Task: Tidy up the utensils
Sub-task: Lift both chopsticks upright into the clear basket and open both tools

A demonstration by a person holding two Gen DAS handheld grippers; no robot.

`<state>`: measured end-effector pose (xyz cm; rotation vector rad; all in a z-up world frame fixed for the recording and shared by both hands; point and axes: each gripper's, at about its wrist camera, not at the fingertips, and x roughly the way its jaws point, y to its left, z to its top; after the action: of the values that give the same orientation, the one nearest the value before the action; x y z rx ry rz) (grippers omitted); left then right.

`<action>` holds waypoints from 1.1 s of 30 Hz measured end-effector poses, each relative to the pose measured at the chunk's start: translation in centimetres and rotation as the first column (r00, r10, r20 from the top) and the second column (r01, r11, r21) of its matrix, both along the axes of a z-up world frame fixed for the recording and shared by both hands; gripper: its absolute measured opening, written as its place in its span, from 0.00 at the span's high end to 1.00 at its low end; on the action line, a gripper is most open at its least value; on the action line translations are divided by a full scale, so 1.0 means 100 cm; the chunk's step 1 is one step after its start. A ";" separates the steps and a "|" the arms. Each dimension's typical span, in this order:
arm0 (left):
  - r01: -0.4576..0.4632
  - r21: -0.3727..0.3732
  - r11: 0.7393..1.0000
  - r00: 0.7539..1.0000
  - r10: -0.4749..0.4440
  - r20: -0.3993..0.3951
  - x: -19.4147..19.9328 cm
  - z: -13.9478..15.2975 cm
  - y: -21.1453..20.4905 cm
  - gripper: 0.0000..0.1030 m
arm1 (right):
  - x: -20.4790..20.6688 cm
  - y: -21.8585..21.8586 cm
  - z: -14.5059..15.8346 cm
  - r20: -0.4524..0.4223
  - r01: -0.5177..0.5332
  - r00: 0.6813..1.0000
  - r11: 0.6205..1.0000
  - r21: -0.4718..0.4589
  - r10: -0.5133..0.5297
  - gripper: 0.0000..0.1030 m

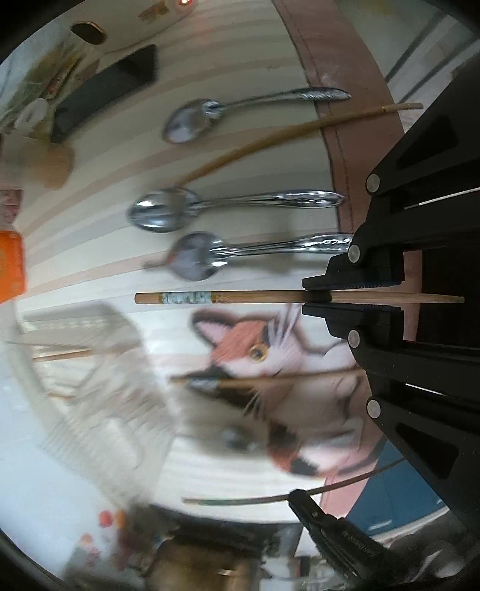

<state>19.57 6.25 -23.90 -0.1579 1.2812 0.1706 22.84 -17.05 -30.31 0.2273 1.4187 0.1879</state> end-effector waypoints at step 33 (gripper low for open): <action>0.025 -0.230 0.973 0.997 -0.040 -0.060 0.256 0.039 0.007 0.88 | 0.267 0.069 0.070 0.031 -0.083 0.996 0.996 0.038 0.082 0.58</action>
<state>45.15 6.95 -19.99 -0.3315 1.3650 -0.0015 49.54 -10.17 -23.31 0.1975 1.3967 0.2859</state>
